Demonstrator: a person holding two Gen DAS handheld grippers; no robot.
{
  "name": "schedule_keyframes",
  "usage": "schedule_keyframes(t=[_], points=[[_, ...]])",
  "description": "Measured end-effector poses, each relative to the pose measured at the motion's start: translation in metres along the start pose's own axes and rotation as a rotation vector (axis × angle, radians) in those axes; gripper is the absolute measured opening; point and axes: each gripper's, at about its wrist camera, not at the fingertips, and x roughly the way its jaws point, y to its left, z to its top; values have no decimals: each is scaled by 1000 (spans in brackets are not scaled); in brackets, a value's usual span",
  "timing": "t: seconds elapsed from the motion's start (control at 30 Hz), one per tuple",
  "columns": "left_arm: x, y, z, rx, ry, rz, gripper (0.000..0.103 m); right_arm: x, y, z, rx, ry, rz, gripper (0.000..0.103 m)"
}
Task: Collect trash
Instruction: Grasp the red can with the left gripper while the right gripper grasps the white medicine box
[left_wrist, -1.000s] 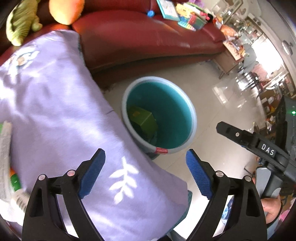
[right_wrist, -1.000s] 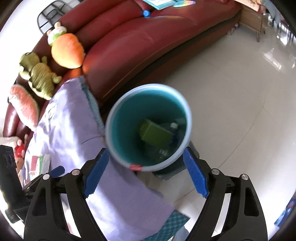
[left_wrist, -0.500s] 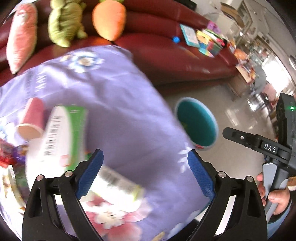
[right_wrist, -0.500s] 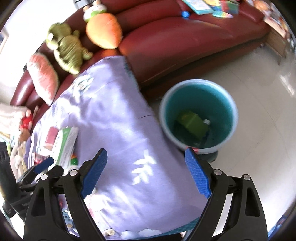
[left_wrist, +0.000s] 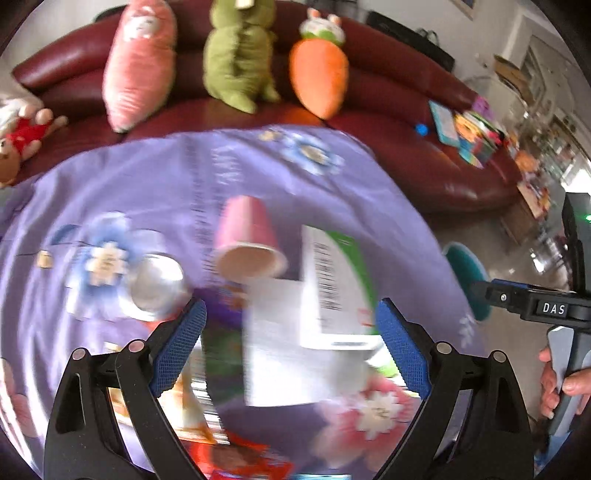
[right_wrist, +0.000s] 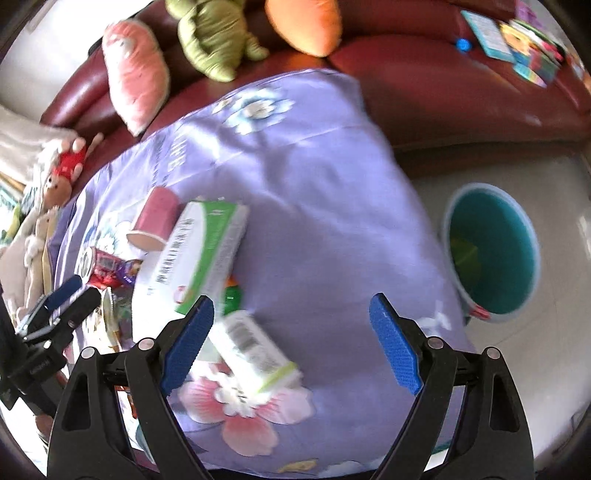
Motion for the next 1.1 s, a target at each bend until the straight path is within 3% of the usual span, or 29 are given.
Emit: schedule_keyframes(t=[0.2, 0.47, 0.67, 0.97, 1.0, 1.03, 1.1], points=[[0, 56, -3, -50, -29, 75, 98, 34, 58, 16, -77, 68, 7, 82], [25, 94, -7, -144, 6, 46, 98, 89, 112, 29, -142, 158, -5, 83], [40, 98, -5, -156, 25, 41, 98, 117, 115, 35, -128, 174, -59, 84], [61, 105, -3, -179, 30, 49, 97, 133, 102, 39, -88, 194, -63, 85], [61, 106, -3, -181, 25, 49, 93, 133, 101, 38, -88, 195, -59, 85], [62, 107, -2, -184, 19, 49, 75, 134, 101, 38, -89, 192, -54, 85], [65, 107, -1, -181, 36, 49, 51, 135, 101, 38, -87, 187, -34, 83]])
